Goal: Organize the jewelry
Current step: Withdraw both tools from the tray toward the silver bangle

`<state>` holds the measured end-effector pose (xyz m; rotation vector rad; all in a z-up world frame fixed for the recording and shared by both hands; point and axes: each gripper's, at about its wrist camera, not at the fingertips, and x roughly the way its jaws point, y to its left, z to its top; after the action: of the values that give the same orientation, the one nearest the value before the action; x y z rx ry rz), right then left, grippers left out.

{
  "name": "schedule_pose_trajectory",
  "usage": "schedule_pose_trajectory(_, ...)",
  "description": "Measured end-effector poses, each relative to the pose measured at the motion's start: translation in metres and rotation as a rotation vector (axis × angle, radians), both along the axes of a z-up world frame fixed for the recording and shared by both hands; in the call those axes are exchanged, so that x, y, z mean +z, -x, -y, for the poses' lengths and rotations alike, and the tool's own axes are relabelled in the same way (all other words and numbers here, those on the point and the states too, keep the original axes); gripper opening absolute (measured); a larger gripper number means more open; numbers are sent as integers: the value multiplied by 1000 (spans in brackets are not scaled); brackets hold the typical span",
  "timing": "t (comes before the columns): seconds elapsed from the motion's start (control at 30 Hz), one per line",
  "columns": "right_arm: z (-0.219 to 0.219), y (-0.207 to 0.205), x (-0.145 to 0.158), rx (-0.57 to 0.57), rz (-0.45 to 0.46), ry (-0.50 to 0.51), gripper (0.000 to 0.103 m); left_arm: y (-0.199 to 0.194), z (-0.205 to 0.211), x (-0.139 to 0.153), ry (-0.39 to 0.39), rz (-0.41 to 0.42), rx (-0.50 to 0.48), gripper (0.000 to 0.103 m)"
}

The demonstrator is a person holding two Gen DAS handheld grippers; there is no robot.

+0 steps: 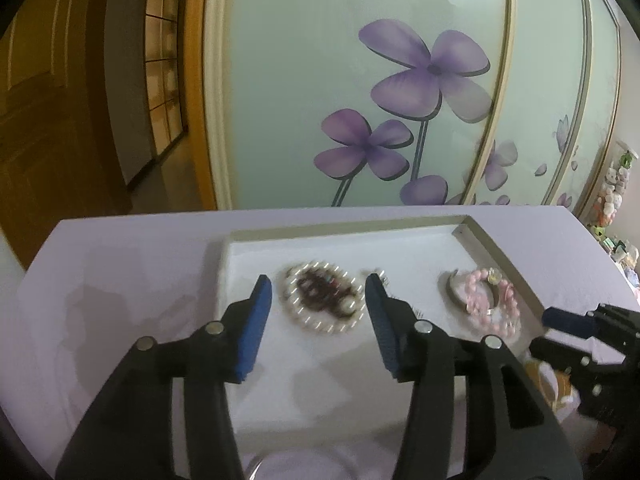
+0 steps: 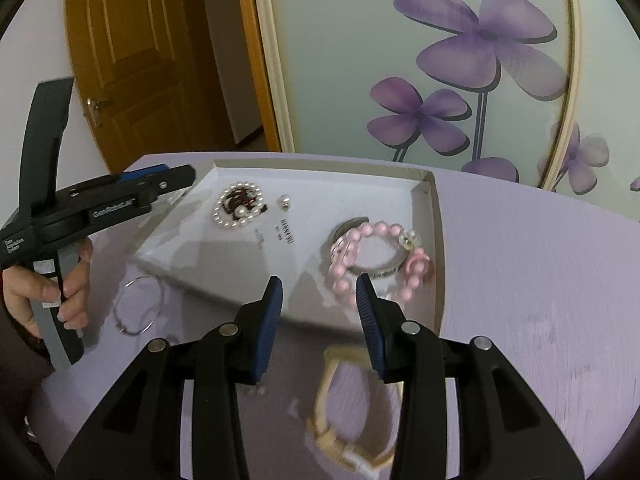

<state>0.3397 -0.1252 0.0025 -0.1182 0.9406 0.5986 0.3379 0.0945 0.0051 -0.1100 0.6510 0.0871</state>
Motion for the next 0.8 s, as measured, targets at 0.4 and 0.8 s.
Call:
schedule_pose_trajectory(0.4, 17, 55, 14, 18, 13, -27, 40, 80, -9, -23, -6, -73, 17, 72)
schedule_pose_trajectory(0.8, 34, 62, 17, -29, 5, -47, 40, 68, 16, -51, -61, -219, 13, 89)
